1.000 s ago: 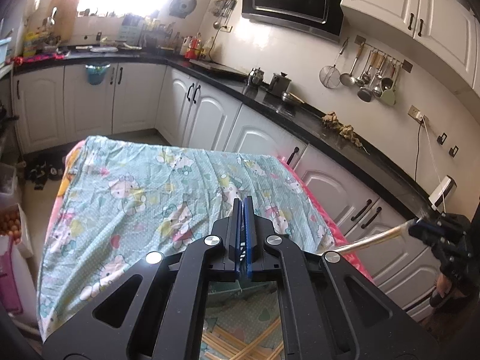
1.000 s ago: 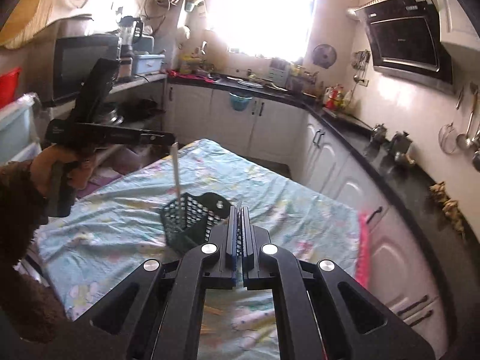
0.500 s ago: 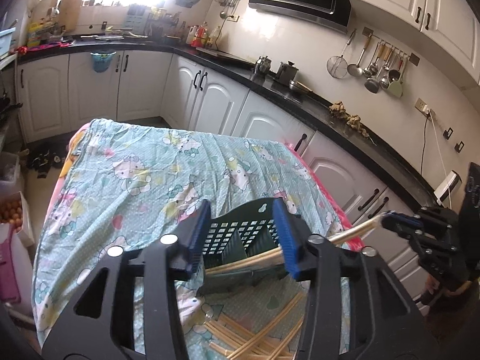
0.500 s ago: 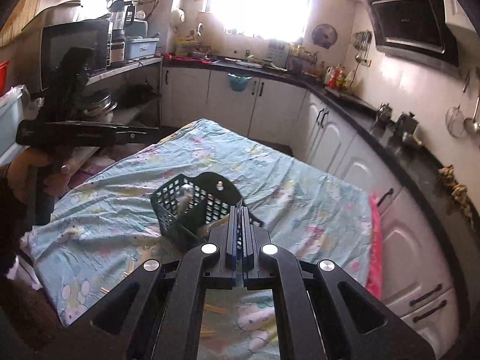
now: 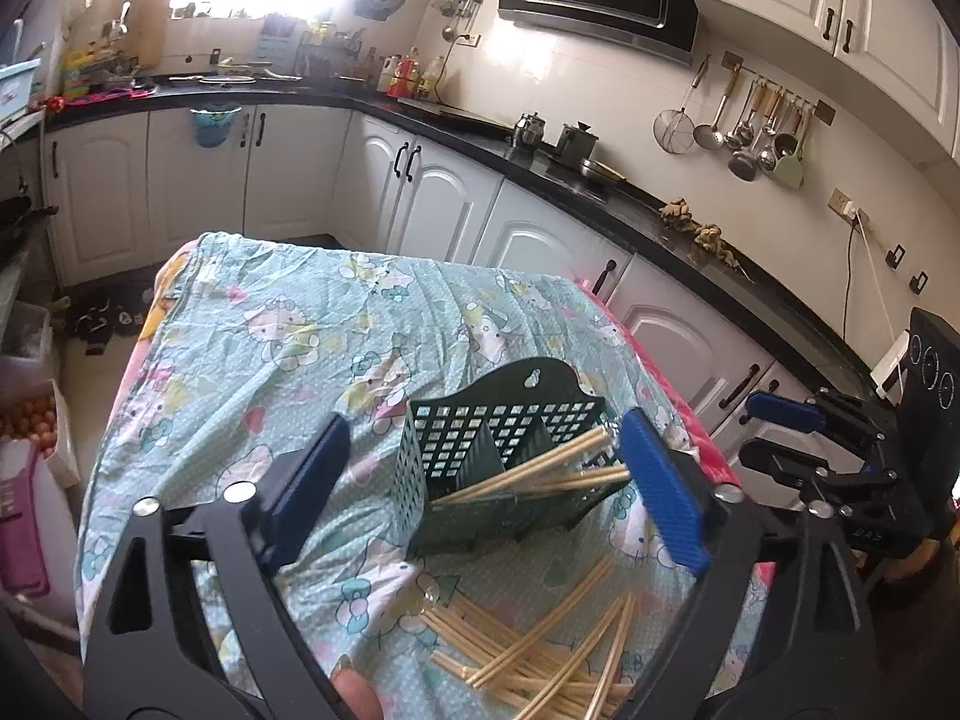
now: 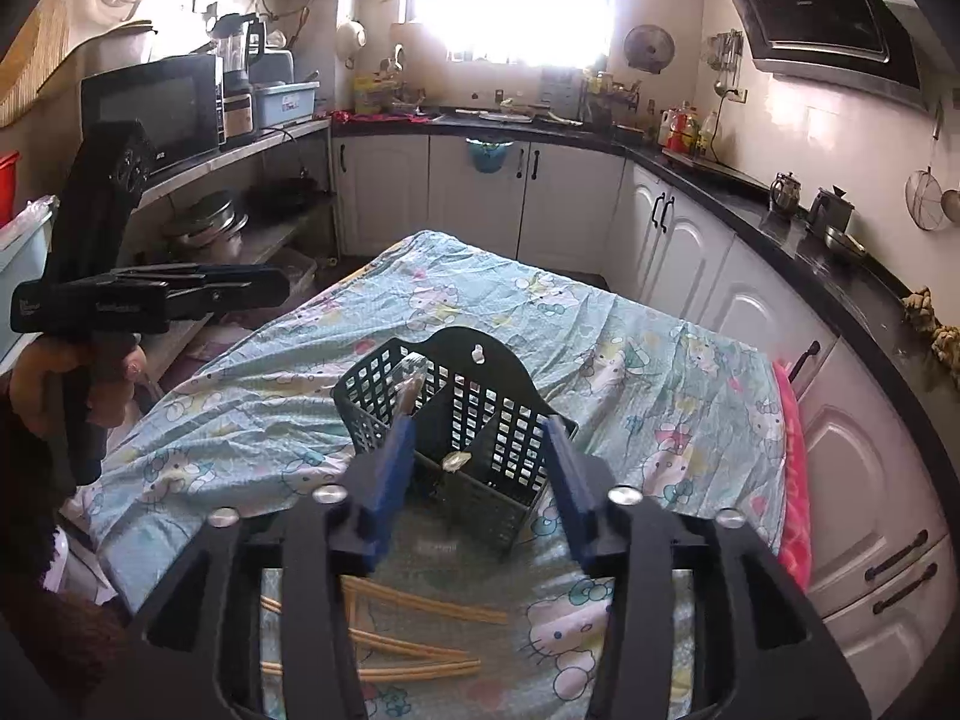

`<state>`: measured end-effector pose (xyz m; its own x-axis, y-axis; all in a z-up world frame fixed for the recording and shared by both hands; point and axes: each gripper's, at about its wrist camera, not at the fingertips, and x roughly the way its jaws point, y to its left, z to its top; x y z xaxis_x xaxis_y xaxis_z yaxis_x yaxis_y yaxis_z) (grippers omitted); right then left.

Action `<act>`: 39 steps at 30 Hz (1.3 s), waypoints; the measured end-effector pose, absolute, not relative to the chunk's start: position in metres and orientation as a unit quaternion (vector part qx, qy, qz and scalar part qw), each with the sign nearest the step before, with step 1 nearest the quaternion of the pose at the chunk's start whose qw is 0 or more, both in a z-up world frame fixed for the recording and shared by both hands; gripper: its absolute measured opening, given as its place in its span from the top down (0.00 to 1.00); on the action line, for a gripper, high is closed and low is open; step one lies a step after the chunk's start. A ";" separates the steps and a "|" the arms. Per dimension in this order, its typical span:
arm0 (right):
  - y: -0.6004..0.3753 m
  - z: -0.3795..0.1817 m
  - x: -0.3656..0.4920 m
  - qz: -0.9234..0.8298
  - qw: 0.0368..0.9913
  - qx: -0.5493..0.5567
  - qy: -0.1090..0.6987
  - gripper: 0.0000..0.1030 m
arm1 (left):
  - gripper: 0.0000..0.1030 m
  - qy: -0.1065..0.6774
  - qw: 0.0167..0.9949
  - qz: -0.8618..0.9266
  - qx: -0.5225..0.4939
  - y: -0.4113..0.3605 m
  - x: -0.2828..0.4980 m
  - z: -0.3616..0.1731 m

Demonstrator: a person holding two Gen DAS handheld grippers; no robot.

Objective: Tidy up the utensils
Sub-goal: 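Move both tools back down to the chopstick pile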

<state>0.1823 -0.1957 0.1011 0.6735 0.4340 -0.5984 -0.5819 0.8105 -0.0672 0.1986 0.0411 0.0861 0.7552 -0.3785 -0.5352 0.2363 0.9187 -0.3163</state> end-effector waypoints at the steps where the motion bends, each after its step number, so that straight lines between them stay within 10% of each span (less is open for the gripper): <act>1: -0.197 0.102 0.179 0.280 0.907 -0.127 0.288 0.51 | 0.11 0.306 0.930 -0.165 -0.116 0.042 0.195 0.086; 19: -0.221 0.075 0.118 0.267 0.918 -0.092 0.279 0.27 | 0.10 0.299 0.933 -0.140 -0.142 0.056 0.135 0.060; 39: -0.233 -0.003 0.110 0.211 0.908 -0.053 0.358 0.27 | 0.11 0.392 0.889 -0.158 -0.175 0.044 0.112 -0.025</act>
<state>0.1099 -0.2333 -0.0035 0.6556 0.3443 -0.6721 -0.4206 0.9057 0.0537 0.1117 0.0441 -0.0248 0.6430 -0.4180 -0.6417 0.1443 0.8890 -0.4345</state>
